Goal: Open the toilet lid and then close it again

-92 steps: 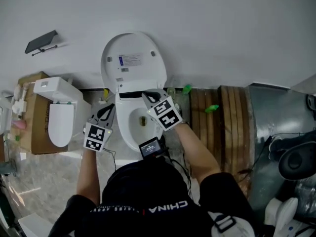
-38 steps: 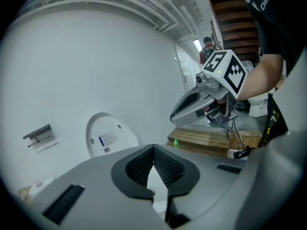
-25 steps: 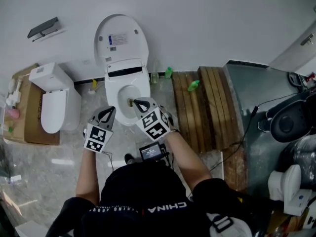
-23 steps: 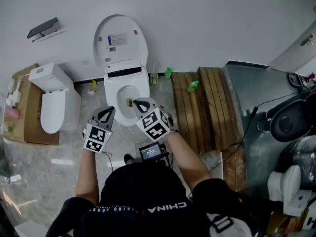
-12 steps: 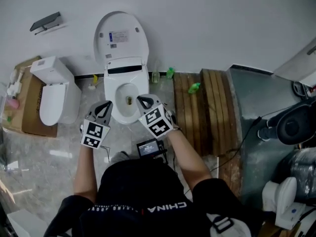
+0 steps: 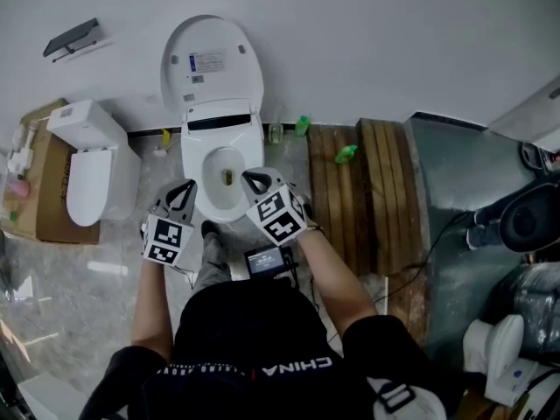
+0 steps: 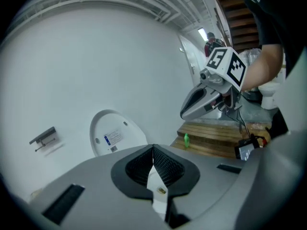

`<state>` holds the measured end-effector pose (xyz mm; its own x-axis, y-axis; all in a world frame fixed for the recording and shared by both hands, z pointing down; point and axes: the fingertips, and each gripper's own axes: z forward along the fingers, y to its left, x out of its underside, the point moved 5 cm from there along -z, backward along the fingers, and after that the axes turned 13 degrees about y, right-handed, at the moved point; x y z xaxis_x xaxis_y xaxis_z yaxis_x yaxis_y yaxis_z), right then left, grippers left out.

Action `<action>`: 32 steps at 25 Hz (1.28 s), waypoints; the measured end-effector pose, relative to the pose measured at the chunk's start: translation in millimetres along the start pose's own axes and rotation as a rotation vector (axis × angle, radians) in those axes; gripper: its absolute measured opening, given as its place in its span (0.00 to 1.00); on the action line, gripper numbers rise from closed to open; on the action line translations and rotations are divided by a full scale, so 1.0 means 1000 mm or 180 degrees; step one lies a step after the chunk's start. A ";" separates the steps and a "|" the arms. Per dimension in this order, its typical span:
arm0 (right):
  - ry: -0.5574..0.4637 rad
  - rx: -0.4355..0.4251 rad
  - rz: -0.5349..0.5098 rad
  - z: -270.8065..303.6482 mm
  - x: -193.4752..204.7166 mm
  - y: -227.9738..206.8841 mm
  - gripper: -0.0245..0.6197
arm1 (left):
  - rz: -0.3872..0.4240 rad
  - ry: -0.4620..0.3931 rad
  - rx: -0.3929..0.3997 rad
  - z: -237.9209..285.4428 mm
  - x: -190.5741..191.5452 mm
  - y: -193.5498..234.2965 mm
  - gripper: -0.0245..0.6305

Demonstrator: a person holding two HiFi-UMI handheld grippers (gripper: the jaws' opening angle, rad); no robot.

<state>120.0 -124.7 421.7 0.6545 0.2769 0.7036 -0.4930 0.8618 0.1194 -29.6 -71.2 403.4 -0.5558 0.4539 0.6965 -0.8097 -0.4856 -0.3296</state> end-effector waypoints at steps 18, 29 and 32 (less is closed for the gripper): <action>0.0170 0.0237 0.0491 0.137 -0.128 -0.065 0.06 | 0.0424 -0.0120 0.0571 0.110 0.003 0.170 0.05; 0.0293 0.0236 0.0512 0.180 -0.154 -0.084 0.06 | 0.0352 -0.0145 0.0663 0.145 0.001 0.217 0.05; 0.0250 0.0245 0.0418 0.181 -0.160 -0.099 0.06 | 0.0235 -0.0141 0.0592 0.156 -0.007 0.222 0.05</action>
<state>-40.0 -331.5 424.3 0.6228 0.4201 0.6600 -0.6178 0.7817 0.0854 -175.9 -298.7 424.9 -0.6001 0.3807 0.7035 -0.7160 -0.6479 -0.2602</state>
